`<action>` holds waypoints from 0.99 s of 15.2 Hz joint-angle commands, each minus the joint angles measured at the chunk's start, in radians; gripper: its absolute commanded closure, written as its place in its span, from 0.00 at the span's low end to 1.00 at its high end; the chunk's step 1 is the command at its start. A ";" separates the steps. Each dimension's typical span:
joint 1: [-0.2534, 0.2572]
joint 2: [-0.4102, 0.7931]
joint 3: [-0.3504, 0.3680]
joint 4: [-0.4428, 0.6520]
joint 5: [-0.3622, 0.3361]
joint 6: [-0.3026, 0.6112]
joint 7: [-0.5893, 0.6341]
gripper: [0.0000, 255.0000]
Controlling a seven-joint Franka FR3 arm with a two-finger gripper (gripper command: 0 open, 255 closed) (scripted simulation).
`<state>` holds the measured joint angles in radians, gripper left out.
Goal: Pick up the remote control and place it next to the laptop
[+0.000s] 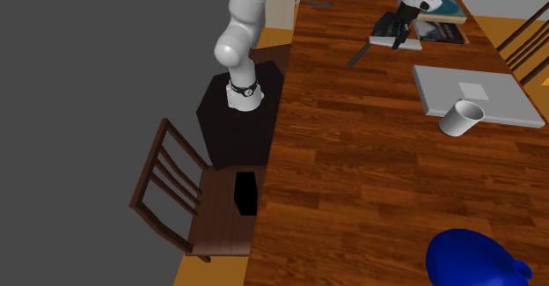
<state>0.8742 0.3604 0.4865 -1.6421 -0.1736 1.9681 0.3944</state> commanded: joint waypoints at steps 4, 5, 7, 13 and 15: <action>0.032 0.058 -0.004 0.023 -0.029 0.029 0.037 1.00; 0.032 0.062 -0.006 0.015 -0.032 0.040 0.039 1.00; 0.033 0.071 -0.008 0.000 -0.037 0.063 0.042 1.00; 0.037 0.102 -0.018 -0.038 -0.056 0.129 0.054 1.00; 0.039 0.114 -0.022 -0.049 -0.063 0.150 0.058 1.00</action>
<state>0.9127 0.4687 0.4660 -1.6853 -0.2338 2.1092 0.4514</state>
